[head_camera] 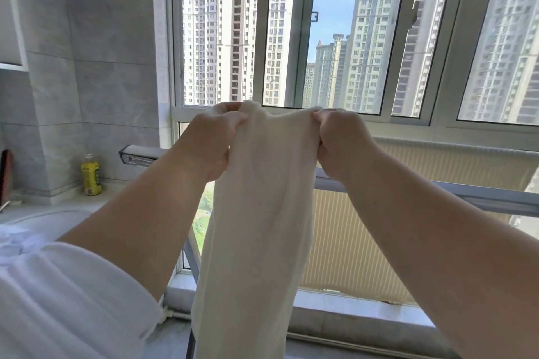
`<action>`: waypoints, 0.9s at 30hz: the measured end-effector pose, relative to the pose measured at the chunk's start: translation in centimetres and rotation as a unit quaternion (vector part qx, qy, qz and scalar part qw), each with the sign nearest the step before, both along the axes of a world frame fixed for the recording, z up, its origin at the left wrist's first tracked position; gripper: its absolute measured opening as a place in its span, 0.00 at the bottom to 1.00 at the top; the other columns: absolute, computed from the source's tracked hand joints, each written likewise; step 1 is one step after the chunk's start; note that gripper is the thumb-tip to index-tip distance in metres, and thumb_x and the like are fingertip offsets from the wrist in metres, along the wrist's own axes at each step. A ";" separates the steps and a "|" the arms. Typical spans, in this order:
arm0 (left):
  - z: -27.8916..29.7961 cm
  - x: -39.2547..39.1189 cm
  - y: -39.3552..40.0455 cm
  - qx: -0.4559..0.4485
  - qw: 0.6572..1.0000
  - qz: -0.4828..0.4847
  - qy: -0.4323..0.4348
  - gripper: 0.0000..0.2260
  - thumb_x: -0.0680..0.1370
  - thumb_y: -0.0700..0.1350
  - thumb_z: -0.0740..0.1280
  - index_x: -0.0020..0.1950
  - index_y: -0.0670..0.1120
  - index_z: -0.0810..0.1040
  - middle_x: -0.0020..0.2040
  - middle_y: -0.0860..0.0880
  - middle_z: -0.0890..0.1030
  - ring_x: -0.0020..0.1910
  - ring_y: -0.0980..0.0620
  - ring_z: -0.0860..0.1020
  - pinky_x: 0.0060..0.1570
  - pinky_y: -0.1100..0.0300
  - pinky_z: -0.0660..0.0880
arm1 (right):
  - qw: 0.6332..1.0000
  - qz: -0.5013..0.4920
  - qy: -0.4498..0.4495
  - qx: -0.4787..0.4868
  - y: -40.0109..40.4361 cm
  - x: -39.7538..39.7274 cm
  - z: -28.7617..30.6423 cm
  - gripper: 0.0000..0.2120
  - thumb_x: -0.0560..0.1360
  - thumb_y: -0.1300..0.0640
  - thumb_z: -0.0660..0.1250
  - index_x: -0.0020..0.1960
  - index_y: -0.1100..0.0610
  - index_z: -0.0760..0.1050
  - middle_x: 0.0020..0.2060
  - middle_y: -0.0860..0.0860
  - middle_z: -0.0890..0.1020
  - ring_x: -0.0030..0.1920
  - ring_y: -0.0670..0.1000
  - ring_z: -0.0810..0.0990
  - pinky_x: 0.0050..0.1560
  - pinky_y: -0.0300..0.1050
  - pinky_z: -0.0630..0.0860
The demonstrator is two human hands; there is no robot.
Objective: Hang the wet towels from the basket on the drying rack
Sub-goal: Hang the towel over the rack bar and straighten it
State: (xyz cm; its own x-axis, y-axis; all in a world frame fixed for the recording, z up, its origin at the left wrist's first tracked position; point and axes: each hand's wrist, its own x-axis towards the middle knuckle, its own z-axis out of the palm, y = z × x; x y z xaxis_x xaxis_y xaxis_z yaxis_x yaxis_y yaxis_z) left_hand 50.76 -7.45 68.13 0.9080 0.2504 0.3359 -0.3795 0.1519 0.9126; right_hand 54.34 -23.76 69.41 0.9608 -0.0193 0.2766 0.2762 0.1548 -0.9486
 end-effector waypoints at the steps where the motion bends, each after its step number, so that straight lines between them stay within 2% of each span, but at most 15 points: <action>1: 0.1 -0.6 -0.4 0.095 0.995 0.027 0.018 0.12 0.77 0.44 0.65 0.60 0.47 0.75 0.47 0.47 0.79 0.45 0.47 0.79 0.53 0.47 0.77 | 1.000 0.018 0.000 0.018 0.2 -0.3 0.1 0.07 0.80 0.60 0.59 0.47 0.58 0.75 0.46 0.57 0.79 0.49 0.54 0.78 0.57 0.54 0.77; 3: 0.2 -1.5 -1.2 0.299 0.949 0.095 0.029 0.25 0.73 0.56 0.68 0.67 0.51 0.68 0.54 0.51 0.74 0.51 0.48 0.75 0.49 0.52 0.76 | 0.997 0.076 -0.008 0.033 0.7 -0.7 0.3 0.10 0.80 0.59 0.58 0.51 0.61 0.76 0.51 0.60 0.81 0.52 0.57 0.80 0.59 0.55 0.77; 5: 0.1 -2.3 -2.5 0.426 0.895 0.136 0.002 0.32 0.69 0.63 0.69 0.69 0.54 0.63 0.56 0.53 0.70 0.53 0.52 0.73 0.49 0.58 0.72 | 0.987 0.159 -0.001 0.025 1.2 -1.8 0.4 0.16 0.81 0.54 0.57 0.55 0.65 0.76 0.51 0.61 0.82 0.51 0.58 0.81 0.61 0.56 0.76; 7: -0.1 -2.3 -3.2 0.457 0.875 0.152 -0.040 0.21 0.70 0.57 0.70 0.60 0.54 0.68 0.48 0.55 0.73 0.46 0.55 0.73 0.43 0.63 0.72 | 0.974 0.228 -0.008 -0.001 1.6 -2.7 0.5 0.18 0.80 0.51 0.57 0.59 0.64 0.76 0.51 0.58 0.81 0.51 0.55 0.78 0.59 0.54 0.73; 9: 0.1 -1.9 -2.4 0.444 0.871 0.203 -0.053 0.06 0.74 0.48 0.64 0.49 0.48 0.72 0.38 0.53 0.73 0.39 0.52 0.73 0.33 0.65 0.69 | 0.962 0.266 -0.037 -0.055 1.9 -3.3 0.6 0.16 0.79 0.53 0.59 0.60 0.60 0.77 0.52 0.53 0.80 0.53 0.52 0.76 0.56 0.50 0.70; 11: 0.3 -1.5 -0.9 0.343 0.918 0.194 -0.028 0.09 0.76 0.45 0.60 0.47 0.44 0.78 0.36 0.48 0.76 0.36 0.46 0.76 0.30 0.57 0.74 | 0.952 0.267 -0.084 -0.122 2.4 -3.4 0.4 0.13 0.79 0.57 0.59 0.59 0.58 0.78 0.51 0.50 0.82 0.51 0.47 0.77 0.53 0.44 0.69; 13: 0.5 -1.9 0.4 0.207 0.970 0.127 0.009 0.13 0.77 0.40 0.57 0.42 0.44 0.81 0.33 0.46 0.77 0.30 0.46 0.77 0.27 0.56 0.74 | 0.938 0.234 -0.147 -0.210 3.1 -3.3 0.1 0.13 0.78 0.64 0.60 0.58 0.53 0.78 0.47 0.48 0.82 0.46 0.42 0.78 0.49 0.36 0.71; 14: 0.5 -2.1 1.0 0.147 0.984 0.093 0.026 0.16 0.77 0.37 0.56 0.38 0.44 0.82 0.31 0.45 0.79 0.27 0.47 0.77 0.29 0.56 0.74 | 0.919 0.191 -0.195 -0.286 3.4 -3.2 -0.1 0.14 0.77 0.65 0.62 0.59 0.52 0.78 0.48 0.47 0.81 0.48 0.43 0.79 0.52 0.36 0.73; 17: 0.2 -1.5 3.2 0.047 0.997 0.044 0.047 0.21 0.77 0.33 0.55 0.31 0.42 0.83 0.33 0.43 0.84 0.32 0.46 0.83 0.38 0.48 0.81 | 0.798 0.064 -0.312 -0.511 4.2 -2.7 -1.1 0.24 0.72 0.59 0.69 0.67 0.48 0.70 0.61 0.47 0.75 0.60 0.47 0.75 0.58 0.38 0.69; 18: -0.1 -1.3 4.2 0.037 0.995 0.071 0.060 0.19 0.77 0.35 0.57 0.34 0.41 0.83 0.37 0.40 0.84 0.36 0.43 0.83 0.42 0.45 0.81 | 0.776 0.062 -0.317 -0.542 4.7 -2.5 -1.6 0.26 0.71 0.59 0.69 0.67 0.47 0.69 0.63 0.46 0.72 0.61 0.48 0.73 0.58 0.38 0.69; 20: -0.4 -1.0 5.4 0.106 0.980 0.151 0.077 0.12 0.75 0.42 0.59 0.43 0.42 0.81 0.44 0.36 0.83 0.41 0.38 0.82 0.43 0.41 0.80 | 0.746 0.040 -0.314 -0.586 5.0 -2.3 -2.5 0.26 0.70 0.61 0.64 0.65 0.44 0.68 0.63 0.45 0.70 0.62 0.49 0.71 0.59 0.43 0.71; 21: -0.5 -0.8 5.8 0.171 0.963 0.192 0.079 0.12 0.75 0.44 0.58 0.46 0.42 0.80 0.41 0.37 0.82 0.38 0.38 0.81 0.38 0.46 0.80 | 0.724 0.012 -0.319 -0.611 5.2 -2.1 -2.7 0.25 0.70 0.61 0.62 0.64 0.44 0.67 0.63 0.44 0.71 0.64 0.50 0.71 0.61 0.46 0.70; 23: -0.5 -0.7 6.6 0.262 0.922 0.274 0.072 0.13 0.78 0.43 0.54 0.53 0.44 0.77 0.39 0.44 0.78 0.33 0.45 0.75 0.30 0.58 0.70 | 0.678 -0.031 -0.327 -0.657 5.7 -2.0 -2.9 0.23 0.70 0.60 0.60 0.63 0.45 0.69 0.62 0.45 0.72 0.67 0.50 0.68 0.63 0.49 0.66; 24: -0.3 -0.7 7.1 0.276 0.906 0.311 0.076 0.15 0.78 0.41 0.53 0.58 0.42 0.76 0.44 0.43 0.79 0.38 0.44 0.76 0.33 0.58 0.70 | 0.663 -0.043 -0.326 -0.673 6.1 -2.0 -2.7 0.21 0.71 0.59 0.60 0.62 0.46 0.70 0.61 0.46 0.72 0.67 0.50 0.68 0.63 0.50 0.65; 27: 0.5 -0.4 10.0 0.290 0.847 0.424 0.135 0.17 0.79 0.40 0.53 0.64 0.34 0.71 0.63 0.33 0.74 0.62 0.36 0.73 0.57 0.52 0.70 | 0.644 -0.061 -0.303 -0.700 6.5 -1.7 -2.0 0.18 0.71 0.56 0.59 0.60 0.48 0.72 0.58 0.48 0.74 0.65 0.51 0.70 0.61 0.51 0.66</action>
State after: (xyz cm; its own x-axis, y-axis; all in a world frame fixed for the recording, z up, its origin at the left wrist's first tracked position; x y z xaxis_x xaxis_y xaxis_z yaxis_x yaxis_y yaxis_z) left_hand 50.40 2.57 68.65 0.5465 0.7158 0.4348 0.1066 -0.5744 0.8116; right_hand 52.60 -17.24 67.38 0.6835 0.5909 0.4286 0.5907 -0.7927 0.1510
